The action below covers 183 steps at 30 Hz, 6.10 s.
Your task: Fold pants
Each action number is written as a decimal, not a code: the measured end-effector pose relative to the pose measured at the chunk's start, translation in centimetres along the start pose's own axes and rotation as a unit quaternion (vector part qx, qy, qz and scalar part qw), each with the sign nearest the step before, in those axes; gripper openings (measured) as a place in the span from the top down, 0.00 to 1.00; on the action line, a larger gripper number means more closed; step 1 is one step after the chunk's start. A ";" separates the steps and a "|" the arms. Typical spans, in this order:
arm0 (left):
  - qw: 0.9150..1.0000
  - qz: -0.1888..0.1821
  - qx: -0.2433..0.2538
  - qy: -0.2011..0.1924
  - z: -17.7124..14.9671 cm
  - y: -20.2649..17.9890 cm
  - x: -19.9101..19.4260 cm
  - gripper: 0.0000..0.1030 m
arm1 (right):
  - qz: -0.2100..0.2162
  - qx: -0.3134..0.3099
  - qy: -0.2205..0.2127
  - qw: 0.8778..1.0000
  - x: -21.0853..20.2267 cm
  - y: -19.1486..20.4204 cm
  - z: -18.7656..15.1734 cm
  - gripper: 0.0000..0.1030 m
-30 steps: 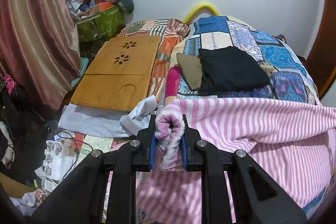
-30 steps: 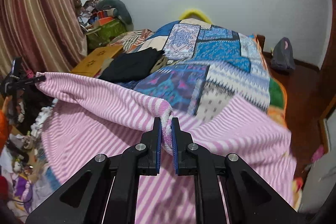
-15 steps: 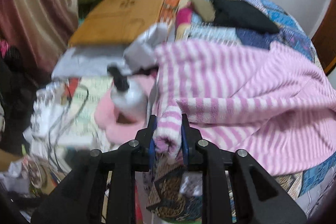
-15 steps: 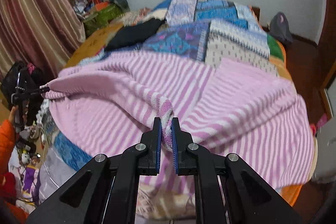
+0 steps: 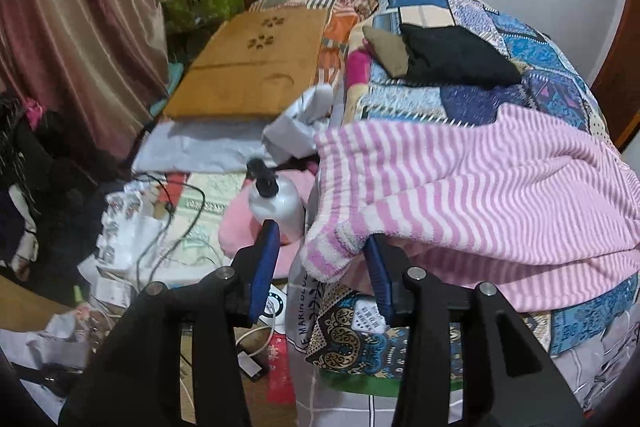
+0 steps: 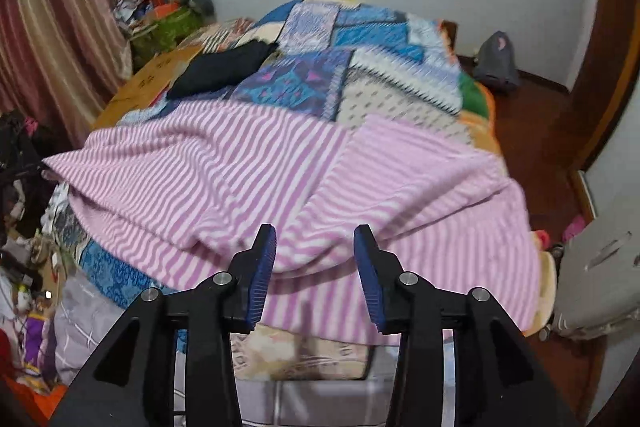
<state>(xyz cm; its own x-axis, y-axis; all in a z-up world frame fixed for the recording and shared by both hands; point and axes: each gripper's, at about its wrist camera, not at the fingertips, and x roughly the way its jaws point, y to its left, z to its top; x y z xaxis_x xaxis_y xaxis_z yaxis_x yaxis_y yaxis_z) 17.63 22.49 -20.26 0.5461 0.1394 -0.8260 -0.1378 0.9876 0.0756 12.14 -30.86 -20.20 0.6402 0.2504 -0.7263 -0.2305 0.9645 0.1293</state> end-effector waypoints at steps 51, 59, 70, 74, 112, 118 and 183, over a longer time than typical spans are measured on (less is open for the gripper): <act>0.996 -0.041 0.018 0.079 9.0 -16.8 16.3 0.47 | -0.023 0.016 0.089 0.996 22.0 -8.3 10.4 0.91; 0.996 -0.056 0.043 0.056 9.7 -18.4 12.3 0.47 | -0.002 0.071 0.039 0.997 16.2 -11.1 10.8 0.92; 0.988 -0.121 0.099 0.000 9.6 -26.1 3.9 0.47 | -0.047 0.097 -0.063 0.992 0.7 -15.4 7.7 0.92; 0.982 -0.143 0.127 -0.002 8.3 -29.3 2.1 0.46 | -0.063 0.123 -0.082 0.987 -3.2 -17.4 4.9 0.92; 0.986 -0.120 0.089 0.070 1.2 -31.6 9.2 0.11 | -0.057 0.196 0.069 0.977 11.9 -27.5 -2.5 0.57; 0.988 -0.109 0.091 0.063 1.2 -32.1 9.2 0.11 | -0.026 0.210 0.052 0.976 11.6 -27.5 -3.4 0.71; 0.969 -0.110 0.221 0.000 -5.0 -29.8 2.9 0.46 | 0.089 -0.072 0.009 0.993 3.0 2.9 0.1 0.56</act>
<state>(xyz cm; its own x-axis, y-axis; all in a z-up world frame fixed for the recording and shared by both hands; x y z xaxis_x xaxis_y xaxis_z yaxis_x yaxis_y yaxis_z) 19.20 -6.88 -27.69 0.5227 -0.0780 -0.8489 0.3486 0.9283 0.1294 13.50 -27.34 -21.92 0.5675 0.4130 -0.7123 -0.4418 0.8828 0.1598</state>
